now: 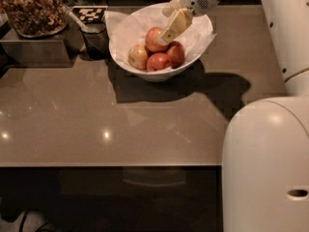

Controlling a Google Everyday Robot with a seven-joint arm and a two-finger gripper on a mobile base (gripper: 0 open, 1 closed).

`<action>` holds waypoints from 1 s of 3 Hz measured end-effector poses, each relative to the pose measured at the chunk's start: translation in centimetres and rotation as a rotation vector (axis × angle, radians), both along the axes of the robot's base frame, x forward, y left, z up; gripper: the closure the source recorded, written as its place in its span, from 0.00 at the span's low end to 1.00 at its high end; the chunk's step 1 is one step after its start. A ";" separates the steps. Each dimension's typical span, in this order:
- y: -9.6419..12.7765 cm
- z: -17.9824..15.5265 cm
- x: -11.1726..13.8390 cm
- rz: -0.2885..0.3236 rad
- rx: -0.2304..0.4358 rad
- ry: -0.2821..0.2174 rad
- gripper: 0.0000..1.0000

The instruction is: Pick apple from white bowl

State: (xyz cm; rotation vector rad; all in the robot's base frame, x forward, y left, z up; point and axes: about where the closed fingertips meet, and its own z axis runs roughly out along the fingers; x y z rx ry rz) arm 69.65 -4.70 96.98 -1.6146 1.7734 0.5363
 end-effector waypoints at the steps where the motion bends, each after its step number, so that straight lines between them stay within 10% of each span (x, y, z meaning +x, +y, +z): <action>1: 0.4 -2.1 0.4 -0.007 -0.009 0.050 0.24; 3: 0.8 -4.2 1.4 -0.035 -0.045 0.082 0.23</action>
Offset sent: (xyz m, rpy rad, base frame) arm 0.0028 -0.0065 -0.0543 -0.0546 0.1311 -0.0556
